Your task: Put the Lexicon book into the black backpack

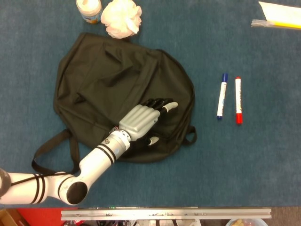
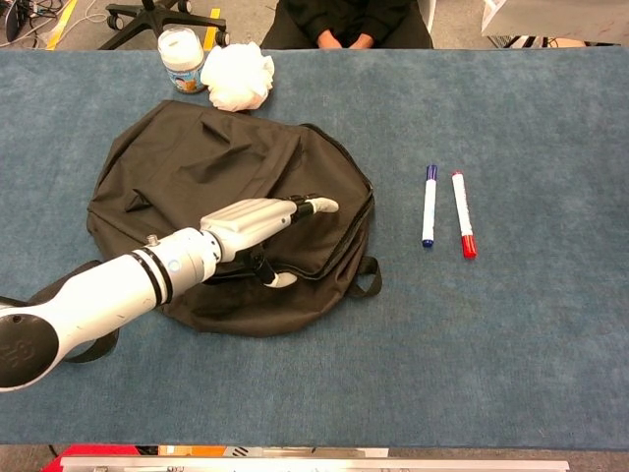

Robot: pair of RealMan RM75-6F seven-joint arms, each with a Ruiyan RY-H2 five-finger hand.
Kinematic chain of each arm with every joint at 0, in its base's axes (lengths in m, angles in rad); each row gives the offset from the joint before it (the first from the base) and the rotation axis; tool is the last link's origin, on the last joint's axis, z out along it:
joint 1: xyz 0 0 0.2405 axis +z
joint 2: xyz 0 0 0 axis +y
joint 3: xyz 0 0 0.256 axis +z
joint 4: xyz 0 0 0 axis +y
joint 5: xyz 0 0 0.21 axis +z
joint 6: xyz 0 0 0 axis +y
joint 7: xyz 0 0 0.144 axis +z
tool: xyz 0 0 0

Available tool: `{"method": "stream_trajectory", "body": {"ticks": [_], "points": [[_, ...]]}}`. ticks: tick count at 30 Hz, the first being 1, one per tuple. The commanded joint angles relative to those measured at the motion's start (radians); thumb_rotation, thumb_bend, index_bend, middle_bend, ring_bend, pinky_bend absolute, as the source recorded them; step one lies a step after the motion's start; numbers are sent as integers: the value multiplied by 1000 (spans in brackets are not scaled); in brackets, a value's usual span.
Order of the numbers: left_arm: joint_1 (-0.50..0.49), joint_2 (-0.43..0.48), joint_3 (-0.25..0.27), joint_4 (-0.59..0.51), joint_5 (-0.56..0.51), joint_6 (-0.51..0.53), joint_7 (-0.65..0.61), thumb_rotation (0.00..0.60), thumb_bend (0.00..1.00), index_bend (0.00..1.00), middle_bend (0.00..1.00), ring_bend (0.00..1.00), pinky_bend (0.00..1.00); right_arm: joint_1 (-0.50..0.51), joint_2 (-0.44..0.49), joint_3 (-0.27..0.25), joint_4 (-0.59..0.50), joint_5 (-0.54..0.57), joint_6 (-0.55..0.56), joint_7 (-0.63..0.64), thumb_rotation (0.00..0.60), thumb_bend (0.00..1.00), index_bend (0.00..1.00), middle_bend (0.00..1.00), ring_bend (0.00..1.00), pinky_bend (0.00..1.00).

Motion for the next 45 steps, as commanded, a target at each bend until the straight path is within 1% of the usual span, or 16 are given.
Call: {"method": "stream_trajectory", "body": {"ticks": [1,4,6,9,12,15,18,23,27,30,35,41,45], "points": [[4,-30,-16,30,1,20,-24,600,281,85,100,157,266,0,0,2,0,1,1,2,600,355,857,741,572,610],[1,-45,-22,53,5,24,-31,600,282,223,192,255,410,-2,2,4,-3,2,3,4,600,355,860,742,573,610],[-1,-53,-24,66,6,24,-35,600,298,304,267,338,536,-4,4,5,-6,3,5,5,600,355,860,742,574,610],[-1,-56,-28,75,8,28,-42,600,324,376,362,448,662,-7,8,6,-11,5,7,3,600,355,861,743,574,610],[2,-57,-39,82,16,39,-58,600,326,444,444,509,719,-10,11,8,-19,7,10,-1,600,355,862,743,575,611],[9,-53,-60,83,22,55,-90,600,327,518,527,555,757,-10,14,9,-26,6,11,-4,600,355,864,745,575,612],[13,-29,-82,67,26,60,-124,600,327,560,577,580,783,-8,18,9,-34,3,10,-6,600,355,868,748,577,614],[29,11,-108,30,35,80,-176,600,327,575,594,590,804,-7,22,2,-50,-9,7,3,600,355,870,749,579,617],[46,59,-146,-22,31,89,-252,600,327,576,598,597,812,-8,34,-20,-81,-41,5,25,600,355,875,754,585,625],[57,97,-168,-58,26,96,-286,600,326,575,598,598,812,-9,41,-39,-107,-74,14,40,600,355,880,758,588,629],[76,183,-210,-159,-9,89,-356,600,327,565,598,597,812,-6,43,-79,-147,-151,33,66,600,353,888,763,594,636],[87,259,-225,-249,-40,73,-394,600,327,551,595,598,812,6,33,-119,-167,-234,46,98,600,351,893,771,602,645],[89,299,-232,-291,-63,57,-418,600,327,549,593,597,813,17,24,-142,-161,-285,52,107,600,350,901,776,607,652]]}}
